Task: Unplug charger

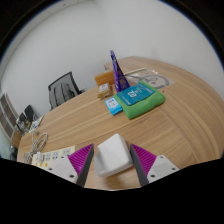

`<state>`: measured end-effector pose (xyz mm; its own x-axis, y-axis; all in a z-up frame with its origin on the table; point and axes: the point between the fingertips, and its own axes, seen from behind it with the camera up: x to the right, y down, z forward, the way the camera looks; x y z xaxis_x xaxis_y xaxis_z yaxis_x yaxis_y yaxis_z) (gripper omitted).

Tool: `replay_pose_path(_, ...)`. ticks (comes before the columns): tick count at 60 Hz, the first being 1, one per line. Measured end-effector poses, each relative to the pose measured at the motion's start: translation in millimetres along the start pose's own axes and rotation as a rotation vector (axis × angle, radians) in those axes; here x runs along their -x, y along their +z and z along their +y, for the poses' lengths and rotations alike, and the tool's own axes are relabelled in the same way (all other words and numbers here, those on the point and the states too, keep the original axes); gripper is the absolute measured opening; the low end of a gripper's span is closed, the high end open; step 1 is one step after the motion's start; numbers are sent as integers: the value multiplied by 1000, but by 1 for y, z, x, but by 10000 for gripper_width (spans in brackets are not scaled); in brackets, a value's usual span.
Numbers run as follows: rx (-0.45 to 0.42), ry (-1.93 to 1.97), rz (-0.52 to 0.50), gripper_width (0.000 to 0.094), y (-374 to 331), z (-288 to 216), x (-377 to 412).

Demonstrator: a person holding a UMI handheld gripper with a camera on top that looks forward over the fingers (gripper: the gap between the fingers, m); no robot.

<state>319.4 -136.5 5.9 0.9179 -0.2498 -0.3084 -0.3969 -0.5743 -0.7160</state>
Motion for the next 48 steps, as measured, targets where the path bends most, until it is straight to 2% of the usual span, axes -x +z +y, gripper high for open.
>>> replay_pose_path(4, -2, -72, 62, 828, -7, -6, -13)
replay_pose_path(7, -18, -136, 102, 858, -16, -15, -16)
replay_pose_path(20, -28, -320, 184, 854, -91, -37, 14)
replay_pose_path(35, -11, -370, 210, 860, -208, -20, 74)
replay_pose_path(48, -38, -382, 240, 860, -289, 1, 117)
